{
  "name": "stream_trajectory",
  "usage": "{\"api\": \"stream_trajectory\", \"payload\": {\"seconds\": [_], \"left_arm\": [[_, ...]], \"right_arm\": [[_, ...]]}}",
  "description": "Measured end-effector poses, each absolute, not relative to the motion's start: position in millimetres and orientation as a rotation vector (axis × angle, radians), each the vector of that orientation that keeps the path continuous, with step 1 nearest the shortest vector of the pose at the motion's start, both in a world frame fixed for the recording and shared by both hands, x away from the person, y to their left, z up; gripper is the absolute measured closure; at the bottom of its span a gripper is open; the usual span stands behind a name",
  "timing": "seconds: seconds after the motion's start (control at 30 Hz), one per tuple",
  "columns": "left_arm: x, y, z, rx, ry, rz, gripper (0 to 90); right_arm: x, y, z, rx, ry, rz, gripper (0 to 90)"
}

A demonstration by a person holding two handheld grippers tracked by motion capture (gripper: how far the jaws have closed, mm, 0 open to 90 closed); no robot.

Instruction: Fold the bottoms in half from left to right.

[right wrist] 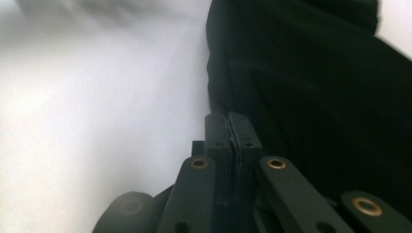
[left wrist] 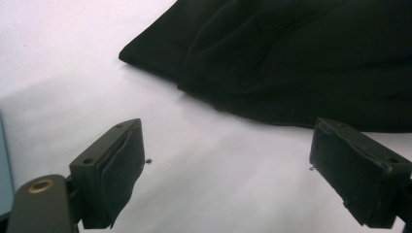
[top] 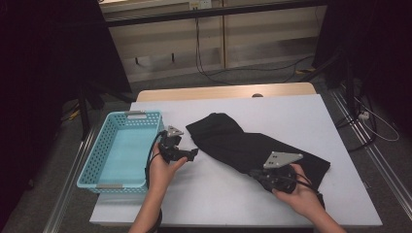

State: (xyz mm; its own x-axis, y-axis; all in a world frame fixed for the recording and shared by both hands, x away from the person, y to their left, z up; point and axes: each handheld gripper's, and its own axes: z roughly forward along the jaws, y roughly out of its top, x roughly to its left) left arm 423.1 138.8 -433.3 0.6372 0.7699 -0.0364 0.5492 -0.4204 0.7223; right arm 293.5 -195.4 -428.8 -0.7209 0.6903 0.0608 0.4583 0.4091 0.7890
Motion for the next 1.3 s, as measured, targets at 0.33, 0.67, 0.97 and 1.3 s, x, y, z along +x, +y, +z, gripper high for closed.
{"api": "stream_trajectory", "payload": {"seconds": [0.33,0.67,0.97,1.3], "left_arm": [[424.4,137.2,-434.6,2.138,1.021,0.392,13.0],[426.0,134.0,-437.4,2.154,1.012,0.389,13.0],[425.2,131.3,-438.2,2.17,1.006,0.374,13.0],[425.5,134.6,-435.4,2.157,1.005,0.381,13.0]], "right_arm": [[310.3,-215.2,-440.1,1.138,2.316,1.179,88.3],[321.5,-209.9,-450.4,1.163,2.309,1.104,85.3],[317.0,-200.7,-455.2,1.095,2.369,1.064,77.3],[321.1,-224.4,-435.6,1.158,2.295,1.212,46.1]]}}
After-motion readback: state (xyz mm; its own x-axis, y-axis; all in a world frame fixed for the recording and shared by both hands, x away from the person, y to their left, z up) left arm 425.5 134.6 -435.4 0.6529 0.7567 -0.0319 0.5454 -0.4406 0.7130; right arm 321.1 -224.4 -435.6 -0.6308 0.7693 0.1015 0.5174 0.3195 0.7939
